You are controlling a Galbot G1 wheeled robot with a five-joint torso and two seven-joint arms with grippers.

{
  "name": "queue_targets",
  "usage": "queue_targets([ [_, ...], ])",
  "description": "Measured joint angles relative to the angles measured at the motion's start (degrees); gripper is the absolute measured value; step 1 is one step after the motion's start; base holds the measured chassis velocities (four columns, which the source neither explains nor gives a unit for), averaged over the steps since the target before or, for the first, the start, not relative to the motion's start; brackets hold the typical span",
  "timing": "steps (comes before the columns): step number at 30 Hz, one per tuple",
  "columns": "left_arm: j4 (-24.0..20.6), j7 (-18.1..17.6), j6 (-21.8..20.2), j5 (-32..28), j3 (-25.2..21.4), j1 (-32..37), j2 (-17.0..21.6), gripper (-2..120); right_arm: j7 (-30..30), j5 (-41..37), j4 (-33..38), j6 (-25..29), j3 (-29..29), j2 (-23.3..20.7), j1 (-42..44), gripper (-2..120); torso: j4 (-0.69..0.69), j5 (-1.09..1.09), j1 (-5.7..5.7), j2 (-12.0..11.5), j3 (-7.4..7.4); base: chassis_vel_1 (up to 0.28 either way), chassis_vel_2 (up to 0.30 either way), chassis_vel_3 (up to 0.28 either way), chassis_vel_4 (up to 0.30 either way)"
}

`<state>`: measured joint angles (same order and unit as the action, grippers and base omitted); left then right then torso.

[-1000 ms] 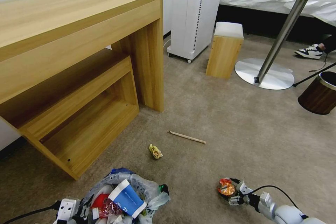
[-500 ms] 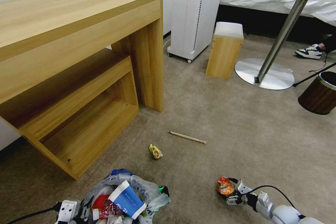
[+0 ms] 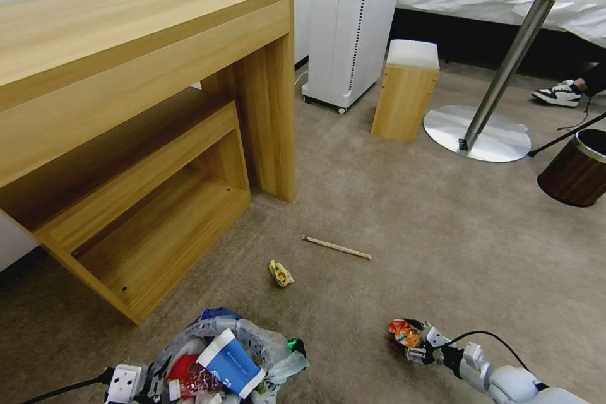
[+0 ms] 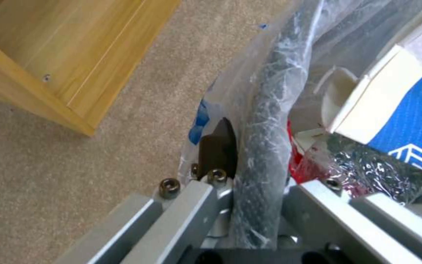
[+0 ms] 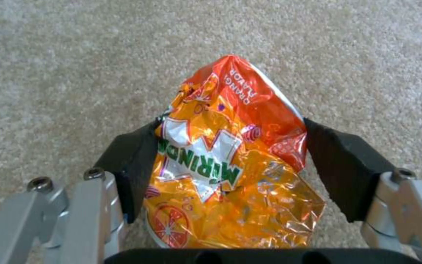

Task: Pick up the trash bin and place the garbage on the floor into it.

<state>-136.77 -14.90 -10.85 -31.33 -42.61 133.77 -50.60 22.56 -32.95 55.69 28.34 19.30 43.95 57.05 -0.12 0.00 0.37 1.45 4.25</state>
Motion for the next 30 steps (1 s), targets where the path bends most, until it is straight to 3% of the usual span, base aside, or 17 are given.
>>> queue_targets([
  [19, -1.9, -0.6, -0.4, -4.9, -4.9, 1.4, 3.2, 0, 2.1, -2.1, 1.7, 1.1, -2.0, -0.1, -1.5, 68, -0.01, 0.02, 0.0, 0.0, 0.01, 0.0, 0.0, 0.0, 0.0],
  [27, -2.0, -1.2, -0.9, -6.9, -5.6, 1.2, 3.8, 0, 4.1, -4.8, 7.5, 3.5, -6.1, -1.4, -6.7, 68, 0.0, 0.02, 0.0, 0.0, 0.01, 0.0, 0.0, 0.0, 0.0],
  [30, -1.9, -1.4, -1.0, -8.7, -6.4, 1.0, 4.7, 0, 6.5, -8.7, 13.9, 5.0, -7.6, -3.9, -11.7, 68, 0.01, -0.01, 0.01, 0.0, 0.01, 0.0, 0.0, 0.0, 0.0],
])
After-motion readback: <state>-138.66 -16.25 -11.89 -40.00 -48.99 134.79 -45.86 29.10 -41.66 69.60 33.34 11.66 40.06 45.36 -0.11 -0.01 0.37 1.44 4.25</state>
